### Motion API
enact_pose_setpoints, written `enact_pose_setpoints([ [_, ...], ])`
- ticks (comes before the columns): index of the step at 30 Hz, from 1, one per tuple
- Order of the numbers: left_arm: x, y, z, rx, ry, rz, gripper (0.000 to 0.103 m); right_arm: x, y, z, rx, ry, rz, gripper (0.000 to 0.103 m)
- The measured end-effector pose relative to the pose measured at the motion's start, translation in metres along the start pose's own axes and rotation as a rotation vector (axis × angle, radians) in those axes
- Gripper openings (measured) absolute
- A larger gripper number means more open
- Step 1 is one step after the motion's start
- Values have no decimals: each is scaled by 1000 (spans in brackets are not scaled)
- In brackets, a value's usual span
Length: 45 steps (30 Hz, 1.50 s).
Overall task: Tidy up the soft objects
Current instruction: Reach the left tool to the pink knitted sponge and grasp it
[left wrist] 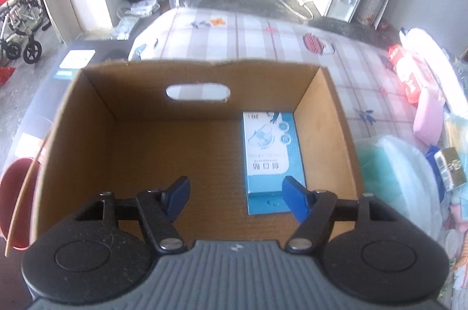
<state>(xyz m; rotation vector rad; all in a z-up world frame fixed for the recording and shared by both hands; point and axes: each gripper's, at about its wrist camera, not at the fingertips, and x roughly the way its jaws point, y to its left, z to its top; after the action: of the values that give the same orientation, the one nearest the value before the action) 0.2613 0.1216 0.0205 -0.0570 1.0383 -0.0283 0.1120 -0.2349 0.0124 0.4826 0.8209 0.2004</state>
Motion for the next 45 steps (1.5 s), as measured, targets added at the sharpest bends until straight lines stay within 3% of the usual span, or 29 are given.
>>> enact_pose_setpoints([
  [6, -65, -59, 22, 104, -179, -77, 88, -26, -24, 41, -2, -126, -12, 70],
  [8, -71, -92, 31, 155, -209, -126, 95, -29, -35, 61, 10, -162, -1, 70],
  [12, -51, -172, 42, 283, -228, -165, 96, -17, -63, 100, 62, -174, 11, 69],
  [16, 4, -246, 47, 417, -172, -179, 94, 23, -95, 133, 126, -104, -4, 62],
  [22, 87, -300, 58, 466, -21, -220, 74, 105, -136, 162, 192, 45, -55, 50],
  [25, 118, -314, 67, 461, 36, -225, 64, 145, -156, 176, 232, 110, -81, 49],
  [32, 171, -336, 85, 420, 164, -293, 59, 209, -179, 198, 236, 207, -174, 43],
  [37, 192, -343, 86, 395, 239, -321, 58, 223, -171, 204, 214, 244, -222, 42],
  [43, 205, -352, 88, 388, 258, -353, 59, 237, -169, 212, 240, 259, -240, 44],
  [45, 207, -353, 89, 368, 269, -380, 49, 241, -170, 212, 260, 256, -220, 45],
])
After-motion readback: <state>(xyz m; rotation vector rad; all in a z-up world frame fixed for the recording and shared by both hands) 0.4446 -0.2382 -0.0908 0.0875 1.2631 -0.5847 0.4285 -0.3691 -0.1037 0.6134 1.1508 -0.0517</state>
